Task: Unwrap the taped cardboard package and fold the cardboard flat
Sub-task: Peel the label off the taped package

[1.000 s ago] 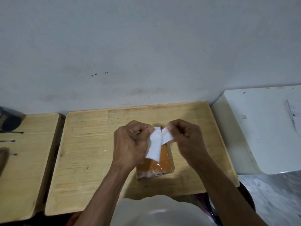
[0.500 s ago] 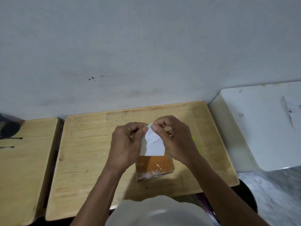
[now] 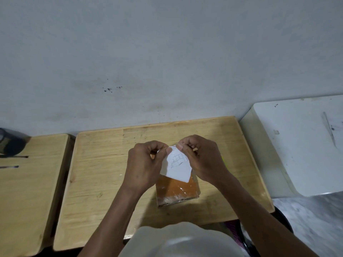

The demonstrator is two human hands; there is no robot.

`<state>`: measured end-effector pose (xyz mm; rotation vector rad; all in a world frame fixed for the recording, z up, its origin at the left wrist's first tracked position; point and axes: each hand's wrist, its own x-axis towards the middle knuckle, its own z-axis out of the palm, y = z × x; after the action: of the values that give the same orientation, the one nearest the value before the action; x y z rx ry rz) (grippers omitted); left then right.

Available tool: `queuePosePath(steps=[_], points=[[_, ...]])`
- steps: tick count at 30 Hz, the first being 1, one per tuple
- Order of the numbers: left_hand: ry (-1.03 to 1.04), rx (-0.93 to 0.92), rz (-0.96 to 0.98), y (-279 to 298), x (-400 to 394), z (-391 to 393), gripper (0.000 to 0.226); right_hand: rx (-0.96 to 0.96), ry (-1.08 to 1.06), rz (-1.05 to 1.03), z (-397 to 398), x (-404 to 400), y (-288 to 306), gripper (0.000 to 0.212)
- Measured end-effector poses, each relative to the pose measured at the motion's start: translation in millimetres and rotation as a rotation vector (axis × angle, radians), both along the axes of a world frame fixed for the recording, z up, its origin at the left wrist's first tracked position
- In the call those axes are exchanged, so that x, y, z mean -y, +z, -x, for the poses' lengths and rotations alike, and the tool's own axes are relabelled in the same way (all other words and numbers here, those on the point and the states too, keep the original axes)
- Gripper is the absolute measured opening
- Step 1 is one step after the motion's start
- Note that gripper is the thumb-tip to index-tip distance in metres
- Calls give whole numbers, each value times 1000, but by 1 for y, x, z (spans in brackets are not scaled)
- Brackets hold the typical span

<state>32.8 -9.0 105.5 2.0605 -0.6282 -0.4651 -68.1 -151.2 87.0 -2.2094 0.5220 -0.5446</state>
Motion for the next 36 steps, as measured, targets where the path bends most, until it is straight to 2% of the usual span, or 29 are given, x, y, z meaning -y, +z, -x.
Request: queuePosePath(steps=[4, 8, 13, 17, 19, 21, 23, 26, 30, 33, 36], points=[[-22, 124, 8, 2, 2, 3, 10, -3, 3, -8, 0, -2, 0, 15], [3, 366, 126, 1, 7, 14, 11, -27, -131, -358, 0, -7, -3, 17], [85, 414, 247, -9, 17, 28, 13, 74, -306, -668, 1, -24, -7, 19], [172, 320, 312, -4, 11, 35, 12, 153, -759, -958, 30, 16, -29, 19], [234, 185, 318, -2, 8, 30, 16, 112, -860, -788, 57, 41, -35, 22], [250, 77, 312, -7, 11, 30, 15, 57, -869, -569, 77, 52, -34, 20], [232, 22, 298, -13, 19, 40, 12, 52, -851, -477, 91, 54, -34, 20], [205, 0, 267, -22, 32, 63, 11, 49, -869, -408, 115, 54, -38, 19], [77, 53, 256, -34, 60, 104, 20, 59, -912, -333, 166, 60, -42, 15], [1, -3, 256, -49, 91, 155, 9, 52, -957, -332, 223, 69, -50, 16], [-79, 28, 236, -68, 127, 221, 5, 47, -1047, -340, 289, 80, -58, 14]])
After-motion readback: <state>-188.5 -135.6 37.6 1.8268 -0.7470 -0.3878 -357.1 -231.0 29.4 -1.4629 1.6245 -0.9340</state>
